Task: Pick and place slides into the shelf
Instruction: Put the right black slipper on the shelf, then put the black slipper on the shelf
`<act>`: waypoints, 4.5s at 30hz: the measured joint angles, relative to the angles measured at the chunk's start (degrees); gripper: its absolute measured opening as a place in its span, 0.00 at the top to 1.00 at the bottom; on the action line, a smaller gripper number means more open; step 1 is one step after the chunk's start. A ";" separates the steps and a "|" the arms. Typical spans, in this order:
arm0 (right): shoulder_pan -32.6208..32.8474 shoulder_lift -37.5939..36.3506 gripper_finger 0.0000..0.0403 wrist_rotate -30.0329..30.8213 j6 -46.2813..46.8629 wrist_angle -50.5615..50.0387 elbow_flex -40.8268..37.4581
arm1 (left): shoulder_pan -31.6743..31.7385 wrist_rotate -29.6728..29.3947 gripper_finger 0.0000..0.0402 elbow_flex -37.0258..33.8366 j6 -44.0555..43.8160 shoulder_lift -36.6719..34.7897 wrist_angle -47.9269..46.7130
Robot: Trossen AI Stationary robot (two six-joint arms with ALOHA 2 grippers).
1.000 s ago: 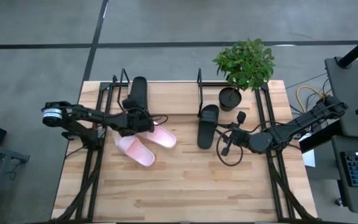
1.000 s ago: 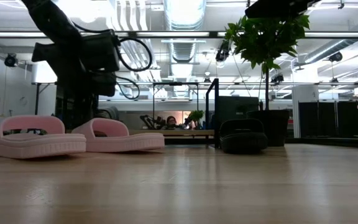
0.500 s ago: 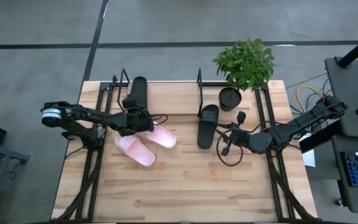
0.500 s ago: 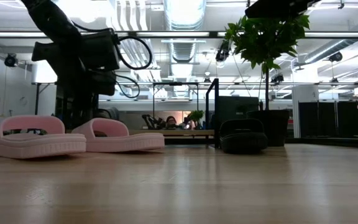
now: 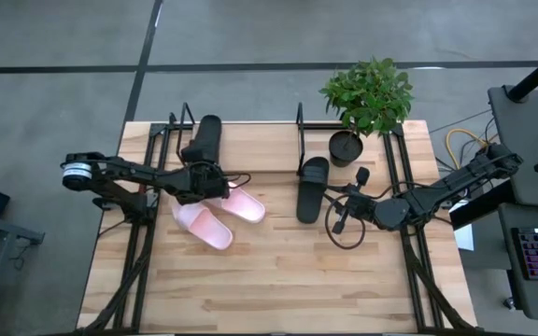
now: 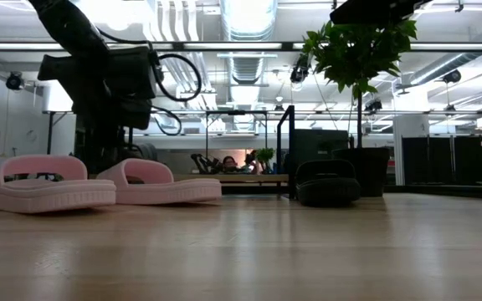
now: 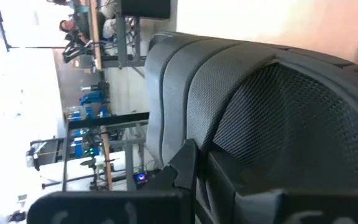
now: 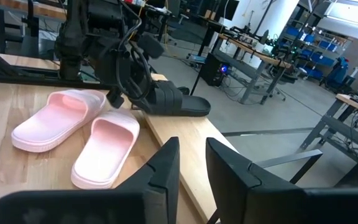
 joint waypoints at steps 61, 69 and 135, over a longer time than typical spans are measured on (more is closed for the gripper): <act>0.00 -0.02 0.83 -2.35 -2.98 -1.58 -0.22 | -0.02 69.67 0.56 3.48 3.25 -32.22 11.14; -0.11 1.93 0.74 -7.04 -7.54 -5.07 -0.22 | -0.02 75.35 0.56 3.19 10.87 -32.89 29.03; -21.49 30.99 0.82 -3.96 5.20 -14.51 -0.17 | 0.00 74.94 0.56 0.33 11.89 -35.43 24.79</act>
